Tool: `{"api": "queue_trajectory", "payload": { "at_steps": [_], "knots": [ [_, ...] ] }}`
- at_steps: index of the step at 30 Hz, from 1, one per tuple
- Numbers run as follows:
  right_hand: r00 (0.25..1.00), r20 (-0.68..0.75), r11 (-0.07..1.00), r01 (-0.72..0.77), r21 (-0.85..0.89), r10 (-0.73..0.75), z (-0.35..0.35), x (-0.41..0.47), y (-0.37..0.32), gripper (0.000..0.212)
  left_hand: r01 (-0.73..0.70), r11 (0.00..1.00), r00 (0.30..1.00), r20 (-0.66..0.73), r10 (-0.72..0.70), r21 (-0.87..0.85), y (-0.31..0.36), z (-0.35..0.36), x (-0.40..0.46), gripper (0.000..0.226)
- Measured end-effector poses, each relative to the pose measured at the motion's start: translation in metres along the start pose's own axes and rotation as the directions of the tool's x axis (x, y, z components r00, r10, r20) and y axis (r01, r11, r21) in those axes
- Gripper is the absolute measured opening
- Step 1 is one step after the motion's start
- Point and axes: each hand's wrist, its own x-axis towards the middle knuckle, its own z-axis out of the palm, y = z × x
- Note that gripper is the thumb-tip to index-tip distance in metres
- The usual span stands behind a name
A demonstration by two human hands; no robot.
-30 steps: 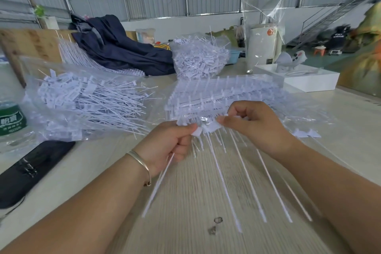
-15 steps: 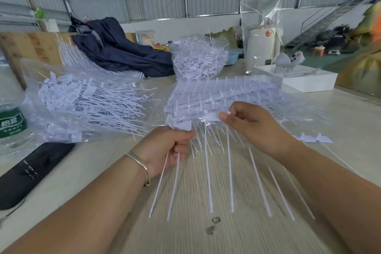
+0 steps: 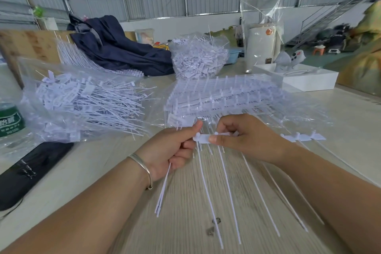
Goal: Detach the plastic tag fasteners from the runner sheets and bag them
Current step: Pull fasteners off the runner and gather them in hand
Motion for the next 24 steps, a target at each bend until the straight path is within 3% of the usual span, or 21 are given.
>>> {"api": "queue_trajectory", "payload": {
  "at_steps": [8, 11, 19, 24],
  "knots": [
    [1.0, -0.02, 0.994, -0.012, 0.109, 0.014, -0.008, -0.001, -0.006, 0.016, -0.136, 0.988, 0.991, 0.009, 0.135, 0.076, 0.0, -0.003, -0.003, 0.015],
    [0.999, -0.037, 0.986, -0.023, 0.164, 0.029, -0.011, -0.001, -0.009, 0.014, -0.151, 0.987, 0.988, 0.036, 0.15, 0.049, 0.001, -0.005, -0.003, 0.021],
    [0.996, -0.024, 0.981, -0.082, 0.174, 0.087, -0.019, -0.002, -0.005, 0.042, -0.103, 0.992, 0.99, 0.091, 0.11, -0.071, 0.003, -0.007, -0.005, 0.022],
    [0.995, -0.092, 0.998, -0.043, 0.037, 0.047, -0.02, -0.002, -0.005, 0.059, -0.067, 0.969, 0.989, 0.115, 0.096, -0.236, 0.001, -0.002, -0.005, 0.025]
  ]
}}
